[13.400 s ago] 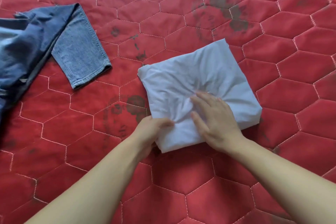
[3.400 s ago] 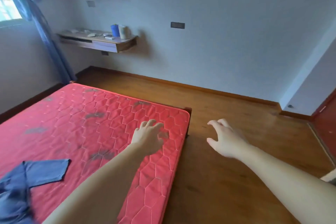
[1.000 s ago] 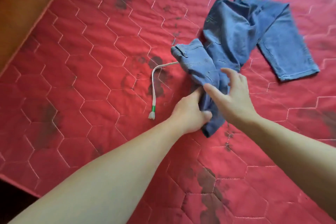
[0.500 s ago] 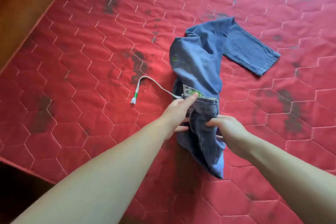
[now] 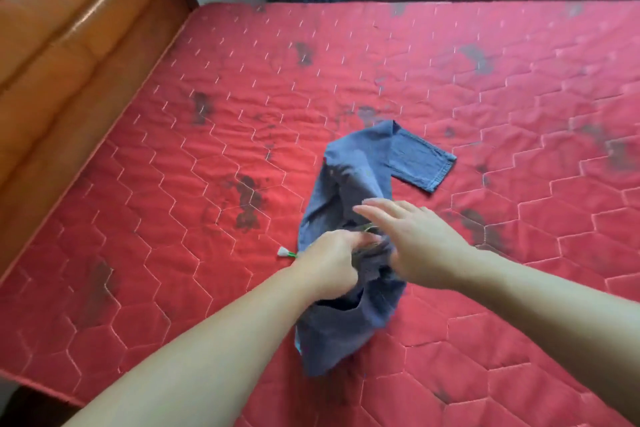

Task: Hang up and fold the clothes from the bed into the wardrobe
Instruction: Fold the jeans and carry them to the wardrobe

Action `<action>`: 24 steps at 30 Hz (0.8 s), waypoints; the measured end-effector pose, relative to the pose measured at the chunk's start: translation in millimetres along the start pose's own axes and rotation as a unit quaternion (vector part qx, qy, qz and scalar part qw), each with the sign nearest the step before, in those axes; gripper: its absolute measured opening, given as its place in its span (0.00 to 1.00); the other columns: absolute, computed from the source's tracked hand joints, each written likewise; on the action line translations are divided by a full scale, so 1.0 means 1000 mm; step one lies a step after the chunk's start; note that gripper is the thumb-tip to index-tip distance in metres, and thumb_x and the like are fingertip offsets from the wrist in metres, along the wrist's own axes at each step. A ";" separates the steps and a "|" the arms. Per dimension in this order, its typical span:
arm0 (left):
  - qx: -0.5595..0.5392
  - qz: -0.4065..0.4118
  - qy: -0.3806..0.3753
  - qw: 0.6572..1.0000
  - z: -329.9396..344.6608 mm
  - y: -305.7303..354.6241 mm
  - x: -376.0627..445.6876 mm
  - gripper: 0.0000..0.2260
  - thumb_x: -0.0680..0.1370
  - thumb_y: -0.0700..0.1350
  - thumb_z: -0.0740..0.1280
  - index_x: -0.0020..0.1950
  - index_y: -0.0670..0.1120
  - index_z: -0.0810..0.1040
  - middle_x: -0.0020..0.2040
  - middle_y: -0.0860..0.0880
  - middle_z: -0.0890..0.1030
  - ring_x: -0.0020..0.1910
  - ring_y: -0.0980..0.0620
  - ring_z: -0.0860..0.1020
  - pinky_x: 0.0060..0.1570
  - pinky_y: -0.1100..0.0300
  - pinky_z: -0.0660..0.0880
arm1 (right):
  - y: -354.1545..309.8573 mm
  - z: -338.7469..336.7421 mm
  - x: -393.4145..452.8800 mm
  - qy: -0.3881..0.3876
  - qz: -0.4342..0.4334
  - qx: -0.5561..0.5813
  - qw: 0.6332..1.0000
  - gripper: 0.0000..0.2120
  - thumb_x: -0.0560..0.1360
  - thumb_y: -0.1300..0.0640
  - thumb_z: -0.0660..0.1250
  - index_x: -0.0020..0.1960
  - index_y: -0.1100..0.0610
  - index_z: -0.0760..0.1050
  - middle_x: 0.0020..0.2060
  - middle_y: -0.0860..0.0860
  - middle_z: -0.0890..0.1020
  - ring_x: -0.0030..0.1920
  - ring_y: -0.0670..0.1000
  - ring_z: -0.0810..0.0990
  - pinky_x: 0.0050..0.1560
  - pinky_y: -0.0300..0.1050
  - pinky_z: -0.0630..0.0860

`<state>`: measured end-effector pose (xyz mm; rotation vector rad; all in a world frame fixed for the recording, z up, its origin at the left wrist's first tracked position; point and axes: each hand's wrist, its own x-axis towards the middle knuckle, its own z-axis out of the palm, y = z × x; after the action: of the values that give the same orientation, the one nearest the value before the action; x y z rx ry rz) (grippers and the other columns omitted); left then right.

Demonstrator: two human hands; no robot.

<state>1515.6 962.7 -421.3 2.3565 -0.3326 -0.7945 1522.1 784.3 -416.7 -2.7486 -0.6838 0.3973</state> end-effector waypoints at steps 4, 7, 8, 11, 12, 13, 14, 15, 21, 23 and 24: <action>0.139 0.087 0.054 0.985 -0.076 0.052 -0.022 0.28 0.70 0.33 0.61 0.62 0.60 0.79 0.51 0.56 0.77 0.56 0.49 0.76 0.55 0.52 0.75 | -0.019 -0.077 0.009 -0.067 -0.035 -0.078 0.994 0.23 0.69 0.55 0.66 0.63 0.47 0.67 0.58 0.45 0.77 0.64 0.52 0.73 0.55 0.50 0.70; 0.158 0.107 0.124 0.974 -0.137 0.096 -0.047 0.25 0.71 0.35 0.62 0.57 0.61 0.82 0.45 0.57 0.74 0.49 0.53 0.76 0.51 0.54 0.74 | -0.032 -0.136 0.011 -0.052 0.008 -0.063 0.997 0.04 0.72 0.52 0.63 0.45 0.50 0.72 0.46 0.51 0.82 0.47 0.59 0.79 0.43 0.46 0.69; 0.158 0.125 0.146 0.969 -0.155 0.110 -0.056 0.24 0.71 0.35 0.62 0.56 0.62 0.82 0.46 0.57 0.76 0.49 0.53 0.77 0.51 0.54 0.75 | -0.036 -0.156 0.010 -0.022 0.016 -0.060 0.998 0.02 0.71 0.52 0.62 0.42 0.50 0.71 0.45 0.51 0.83 0.46 0.59 0.78 0.43 0.46 0.68; 0.163 0.158 0.231 0.946 -0.208 0.150 -0.074 0.24 0.70 0.35 0.62 0.59 0.56 0.81 0.52 0.55 0.80 0.53 0.51 0.78 0.54 0.52 0.75 | -0.049 -0.218 0.009 0.083 0.011 -0.099 0.991 0.06 0.69 0.49 0.62 0.41 0.52 0.72 0.44 0.51 0.83 0.50 0.60 0.79 0.47 0.48 0.68; 0.159 0.167 0.269 0.935 -0.225 0.163 -0.080 0.24 0.70 0.35 0.62 0.60 0.54 0.80 0.53 0.54 0.81 0.55 0.50 0.78 0.55 0.52 0.75 | -0.054 -0.238 0.008 0.117 0.013 -0.113 0.987 0.08 0.69 0.48 0.63 0.40 0.53 0.72 0.43 0.52 0.83 0.51 0.60 0.79 0.49 0.49 0.68; 0.150 0.177 0.308 0.923 -0.241 0.175 -0.085 0.23 0.70 0.35 0.63 0.61 0.53 0.80 0.54 0.52 0.81 0.55 0.49 0.78 0.56 0.51 0.75 | -0.058 -0.259 0.007 0.145 0.021 -0.114 0.983 0.09 0.69 0.47 0.63 0.38 0.52 0.71 0.43 0.52 0.83 0.51 0.60 0.79 0.50 0.49 0.68; 0.138 0.191 0.345 0.908 -0.256 0.189 -0.090 0.21 0.70 0.35 0.63 0.59 0.51 0.81 0.54 0.51 0.82 0.55 0.48 0.79 0.56 0.51 0.75 | -0.062 -0.283 0.004 0.165 0.033 -0.111 0.979 0.10 0.69 0.46 0.64 0.36 0.51 0.70 0.42 0.51 0.83 0.52 0.60 0.78 0.52 0.49 0.67; 0.124 0.203 0.372 0.897 -0.268 0.200 -0.094 0.19 0.70 0.37 0.63 0.58 0.50 0.82 0.53 0.51 0.83 0.55 0.48 0.79 0.57 0.52 0.75 | -0.065 -0.301 0.001 0.178 0.042 -0.106 0.977 0.11 0.69 0.45 0.65 0.35 0.51 0.70 0.43 0.50 0.82 0.54 0.59 0.77 0.54 0.49 0.66; 0.036 0.258 0.462 0.848 -0.334 0.277 -0.131 0.15 0.68 0.45 0.61 0.50 0.58 0.81 0.47 0.58 0.83 0.52 0.55 0.80 0.59 0.51 0.74 | -0.070 -0.394 -0.032 0.201 0.039 -0.036 0.978 0.19 0.65 0.50 0.70 0.54 0.45 0.70 0.58 0.44 0.76 0.59 0.54 0.71 0.58 0.50 0.69; -0.003 0.290 0.477 0.830 -0.346 0.296 -0.137 0.15 0.68 0.42 0.62 0.49 0.54 0.82 0.45 0.57 0.83 0.49 0.57 0.80 0.57 0.60 0.75 | -0.068 -0.407 -0.039 0.235 0.050 0.077 0.968 0.20 0.66 0.54 0.72 0.55 0.47 0.69 0.48 0.50 0.81 0.48 0.55 0.78 0.48 0.47 0.75; -0.016 0.300 0.485 0.821 -0.351 0.304 -0.138 0.15 0.68 0.40 0.63 0.49 0.52 0.83 0.44 0.57 0.82 0.48 0.58 0.79 0.55 0.65 0.74 | -0.065 -0.411 -0.042 0.249 0.054 0.113 0.960 0.22 0.66 0.55 0.73 0.56 0.48 0.70 0.46 0.51 0.81 0.45 0.55 0.79 0.43 0.45 0.74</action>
<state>1611.1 952.6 53.3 2.0947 -0.5393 0.6945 1594.1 735.6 -8.1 -2.5157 -0.3329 -0.1877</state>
